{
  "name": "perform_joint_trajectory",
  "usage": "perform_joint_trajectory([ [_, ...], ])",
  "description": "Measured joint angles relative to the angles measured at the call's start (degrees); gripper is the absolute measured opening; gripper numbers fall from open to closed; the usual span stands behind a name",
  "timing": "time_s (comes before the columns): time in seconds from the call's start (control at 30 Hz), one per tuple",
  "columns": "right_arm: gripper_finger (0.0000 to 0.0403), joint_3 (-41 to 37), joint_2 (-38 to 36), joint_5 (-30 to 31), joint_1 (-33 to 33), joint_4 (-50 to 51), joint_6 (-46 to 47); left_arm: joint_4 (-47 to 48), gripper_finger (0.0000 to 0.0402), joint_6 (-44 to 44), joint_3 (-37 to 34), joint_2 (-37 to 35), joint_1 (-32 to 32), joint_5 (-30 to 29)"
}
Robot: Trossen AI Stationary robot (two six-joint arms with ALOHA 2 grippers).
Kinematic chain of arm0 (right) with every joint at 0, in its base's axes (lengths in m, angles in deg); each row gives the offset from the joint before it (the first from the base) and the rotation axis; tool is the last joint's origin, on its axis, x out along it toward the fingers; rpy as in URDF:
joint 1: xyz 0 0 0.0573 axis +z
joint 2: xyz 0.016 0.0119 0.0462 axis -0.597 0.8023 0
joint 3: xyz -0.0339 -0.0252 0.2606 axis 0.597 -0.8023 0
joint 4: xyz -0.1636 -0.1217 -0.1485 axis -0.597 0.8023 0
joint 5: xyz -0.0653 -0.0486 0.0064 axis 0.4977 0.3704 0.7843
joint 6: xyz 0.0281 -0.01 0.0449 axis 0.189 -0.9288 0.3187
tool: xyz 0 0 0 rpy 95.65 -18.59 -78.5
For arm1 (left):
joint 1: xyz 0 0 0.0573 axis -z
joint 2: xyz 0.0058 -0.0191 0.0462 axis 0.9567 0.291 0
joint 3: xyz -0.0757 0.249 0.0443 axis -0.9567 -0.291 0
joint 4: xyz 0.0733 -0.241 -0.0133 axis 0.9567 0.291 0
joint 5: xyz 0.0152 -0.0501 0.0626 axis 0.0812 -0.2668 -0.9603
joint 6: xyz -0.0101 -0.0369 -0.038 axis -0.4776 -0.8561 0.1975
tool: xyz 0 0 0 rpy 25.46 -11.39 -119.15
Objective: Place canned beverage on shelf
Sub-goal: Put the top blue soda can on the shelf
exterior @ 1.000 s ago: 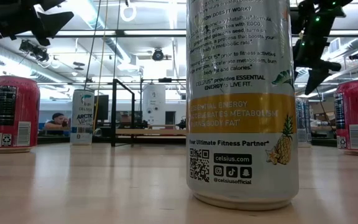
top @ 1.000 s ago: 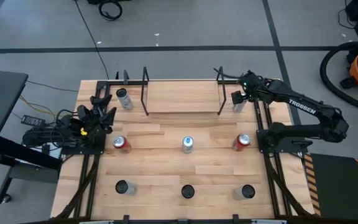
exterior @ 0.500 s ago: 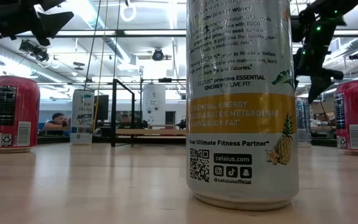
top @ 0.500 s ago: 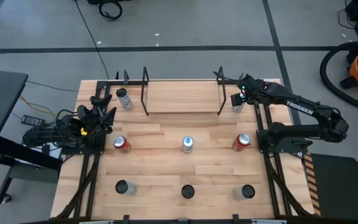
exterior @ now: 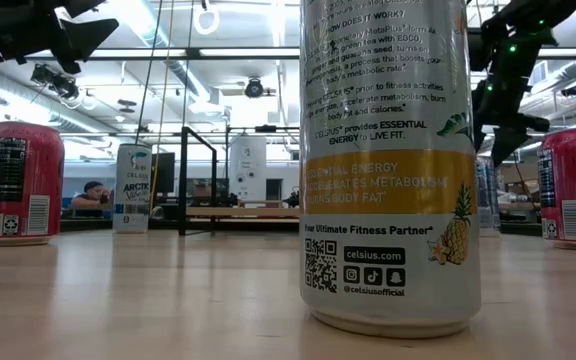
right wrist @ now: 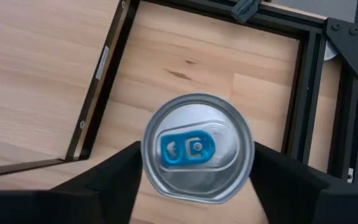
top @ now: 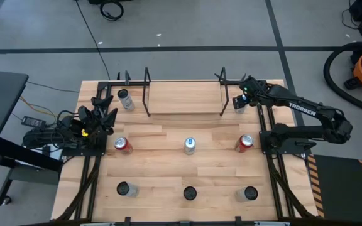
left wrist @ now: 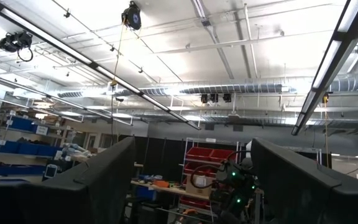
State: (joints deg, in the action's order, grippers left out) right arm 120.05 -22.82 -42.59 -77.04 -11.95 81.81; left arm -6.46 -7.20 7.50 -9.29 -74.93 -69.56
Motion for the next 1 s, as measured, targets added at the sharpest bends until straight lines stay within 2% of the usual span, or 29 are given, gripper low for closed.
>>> perform_joint_trajectory([
  [0.1, 0.024, 0.0, -0.02, -0.22, 0.0, 0.0, -1.6, 0.0, 0.0321, 0.02, 0.0, 0.0, -0.02, 0.0],
  [0.33, 0.024, 0.25, -0.07, -2.97, -0.02, 0.16, -4.94, 0.0, 0.0321, 0.02, 0.0, 0.0, 0.0, 0.0],
  [0.47, 0.024, 2.92, 0.11, -7.15, 0.02, 2.62, -6.89, 0.0, 0.0321, 0.0, 0.0, 0.0, 0.0, 0.0],
  [0.7, 0.024, 13.5, 0.07, -7.44, 0.02, 8.48, -10.65, 1.31, 0.0321, -0.07, 0.02, 0.02, 0.0, 0.0],
  [1.0, 0.024, 29.88, 0.74, -5.96, 0.02, 8.84, -14.35, 2.58, 0.0321, -1.51, 0.02, 0.02, -0.02, 0.0],
])
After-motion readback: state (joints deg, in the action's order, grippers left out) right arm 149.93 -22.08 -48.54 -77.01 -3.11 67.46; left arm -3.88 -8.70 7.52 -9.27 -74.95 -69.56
